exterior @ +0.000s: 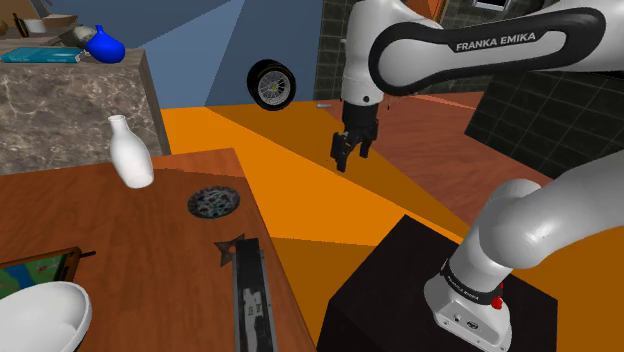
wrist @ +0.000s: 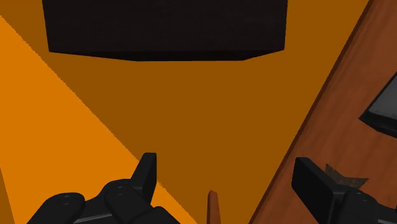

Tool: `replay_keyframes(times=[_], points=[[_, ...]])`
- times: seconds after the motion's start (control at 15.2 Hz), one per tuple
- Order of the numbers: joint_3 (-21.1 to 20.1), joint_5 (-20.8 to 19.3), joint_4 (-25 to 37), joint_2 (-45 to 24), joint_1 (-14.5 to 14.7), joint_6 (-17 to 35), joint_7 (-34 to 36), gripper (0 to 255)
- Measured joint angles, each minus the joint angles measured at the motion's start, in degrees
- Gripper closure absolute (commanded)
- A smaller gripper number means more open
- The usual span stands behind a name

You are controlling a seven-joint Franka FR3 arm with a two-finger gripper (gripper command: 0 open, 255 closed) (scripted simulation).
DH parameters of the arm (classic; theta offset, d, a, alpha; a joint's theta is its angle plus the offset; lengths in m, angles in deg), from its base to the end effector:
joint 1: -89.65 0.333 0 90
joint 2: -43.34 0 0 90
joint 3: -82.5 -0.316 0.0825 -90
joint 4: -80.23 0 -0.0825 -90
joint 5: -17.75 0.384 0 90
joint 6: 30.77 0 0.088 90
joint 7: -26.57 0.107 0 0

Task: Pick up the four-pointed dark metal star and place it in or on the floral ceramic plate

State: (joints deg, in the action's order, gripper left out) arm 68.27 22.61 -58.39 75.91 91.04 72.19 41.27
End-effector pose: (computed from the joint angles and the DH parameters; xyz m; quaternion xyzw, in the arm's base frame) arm 0.3587 0.1159 0.4979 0.9988 -0.0240 -0.0260 0.0326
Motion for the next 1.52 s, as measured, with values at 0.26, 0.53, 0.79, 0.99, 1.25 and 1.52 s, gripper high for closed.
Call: replay_keyframes(times=[0.26, 0.53, 0.79, 0.99, 1.25, 1.52], points=[[-4.1, 1.4, -0.2, -6.3, 0.4, 7.1, 6.0, 0], [-7.9, 1.3, 1.3, -13.6, 0.2, 13.5, 12.1, 0], [-11.2, -0.5, 3.7, -21.4, 0.0, 19.1, 18.6, 0], [-13.2, -3.4, 6.9, -28.4, 0.1, 22.8, 24.3, 0], [-14.4, -8.8, 12.2, -38.0, 1.1, 26.6, 32.3, 0], [-13.8, -14.5, 18.3, -47.3, 3.7, 29.1, 39.7, 0]])
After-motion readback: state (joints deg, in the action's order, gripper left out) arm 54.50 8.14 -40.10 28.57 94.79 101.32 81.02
